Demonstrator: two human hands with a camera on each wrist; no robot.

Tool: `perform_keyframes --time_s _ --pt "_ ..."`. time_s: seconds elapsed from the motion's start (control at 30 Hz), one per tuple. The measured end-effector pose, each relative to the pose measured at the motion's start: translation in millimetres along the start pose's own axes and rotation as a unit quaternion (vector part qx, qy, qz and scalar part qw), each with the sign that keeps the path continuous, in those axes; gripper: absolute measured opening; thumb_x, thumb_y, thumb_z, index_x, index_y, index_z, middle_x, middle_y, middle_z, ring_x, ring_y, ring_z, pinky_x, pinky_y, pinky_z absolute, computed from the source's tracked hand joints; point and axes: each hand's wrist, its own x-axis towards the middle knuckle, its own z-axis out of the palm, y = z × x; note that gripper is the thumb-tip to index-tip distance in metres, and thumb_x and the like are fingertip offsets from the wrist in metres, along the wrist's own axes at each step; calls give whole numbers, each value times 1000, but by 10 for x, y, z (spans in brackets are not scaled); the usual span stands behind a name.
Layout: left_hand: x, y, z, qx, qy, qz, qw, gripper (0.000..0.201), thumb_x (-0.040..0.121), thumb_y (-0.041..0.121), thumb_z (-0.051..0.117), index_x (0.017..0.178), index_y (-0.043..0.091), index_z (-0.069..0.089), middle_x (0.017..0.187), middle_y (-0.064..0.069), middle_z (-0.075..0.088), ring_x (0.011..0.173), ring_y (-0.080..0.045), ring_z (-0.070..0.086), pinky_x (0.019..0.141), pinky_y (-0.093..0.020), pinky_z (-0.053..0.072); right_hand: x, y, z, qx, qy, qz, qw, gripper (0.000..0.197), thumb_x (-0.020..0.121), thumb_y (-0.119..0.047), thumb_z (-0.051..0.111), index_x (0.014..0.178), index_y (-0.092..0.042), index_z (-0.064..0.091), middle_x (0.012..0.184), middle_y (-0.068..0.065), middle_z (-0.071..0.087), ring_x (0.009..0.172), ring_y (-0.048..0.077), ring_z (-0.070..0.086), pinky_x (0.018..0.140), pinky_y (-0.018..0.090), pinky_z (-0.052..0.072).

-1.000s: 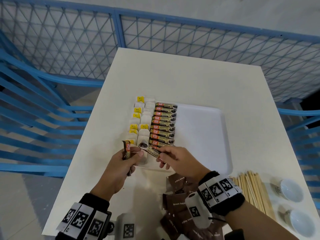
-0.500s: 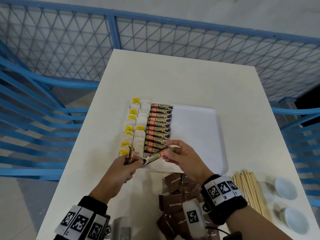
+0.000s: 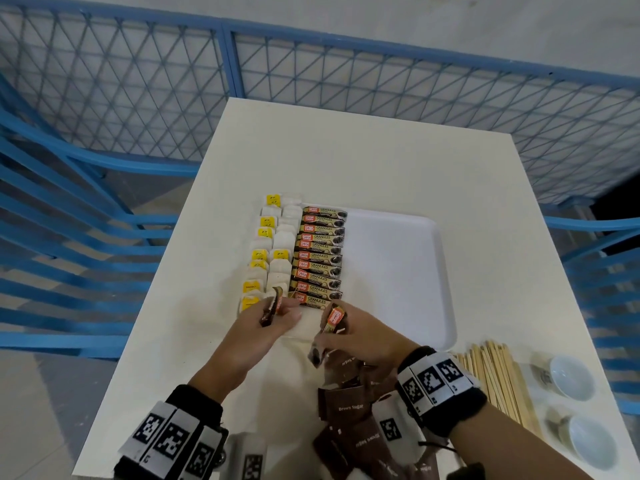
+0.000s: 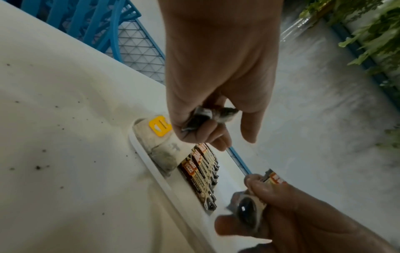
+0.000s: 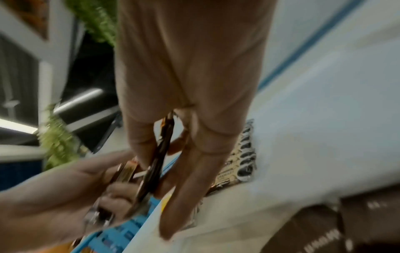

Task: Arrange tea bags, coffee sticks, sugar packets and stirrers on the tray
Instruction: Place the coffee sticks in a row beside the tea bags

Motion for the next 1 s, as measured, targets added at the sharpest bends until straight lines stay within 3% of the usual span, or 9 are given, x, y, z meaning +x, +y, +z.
perform_keyframes --time_s 0.1,0.2,0.33,0.43,0.53,0.7,0.83,1.0 --pt "-20 14 55 27 -67 21 997 20 84 21 67 103 26 67 96 8 66 82 8 61 71 -7 44 -1 4 37 -146 -30 -5 989 38 81 -13 68 110 -18 45 87 -3 64 71 8 64 64 26 56" --pt "-8 -26 99 43 -82 19 996 15 79 18 72 92 25 69 93 7 71 92 -5 64 82 -17 47 19 29 78 -160 -43 0 986 45 79 -14 70 112 -20 40 90 -2 60 71 9 61 66 30 54" --pt "-11 -33 74 18 -32 25 999 8 82 18 70 79 16 63 57 17 59 54 7 51 54 -10 39 40 121 33 -11 -27 36 999 42 79 -12 71 108 -14 40 86 9 65 67 19 63 60 34 54" --pt "5 -64 -32 -5 38 5 999 16 85 19 66 77 12 55 42 16 47 44 -2 42 44 -12 32 53 179 -56 0 25 2 1000 21 83 -9 67 98 -13 51 79 3 62 62 9 60 59 23 50" --pt "12 -99 -129 -21 64 -15 998 21 85 22 67 78 11 51 43 14 42 48 -9 34 44 -16 28 84 219 -99 33 62 -25 997 12 86 0 60 88 -11 59 76 3 61 59 2 58 58 15 48" --pt "-6 -94 -105 -17 59 -21 998 14 91 29 59 84 16 59 55 11 46 54 -10 36 48 -17 30 175 253 -185 46 138 -38 989 16 86 3 59 83 -11 63 75 2 63 59 4 57 60 16 50" --pt "45 -72 -126 -59 80 -79 992 22 92 30 54 76 15 55 59 2 43 53 -11 35 49 -22 28 254 291 -299 -34 197 -9 980 17 87 0 56 80 -15 61 75 3 61 62 10 54 55 16 47" --pt "43 -46 -146 -168 69 -113 977 14 92 21 48 92 10 57 56 1 45 44 -9 38 42 -19 30 383 342 -313 -151 205 18 967 17 84 -7 59 75 -21 62 78 3 62 68 13 52 63 18 43"
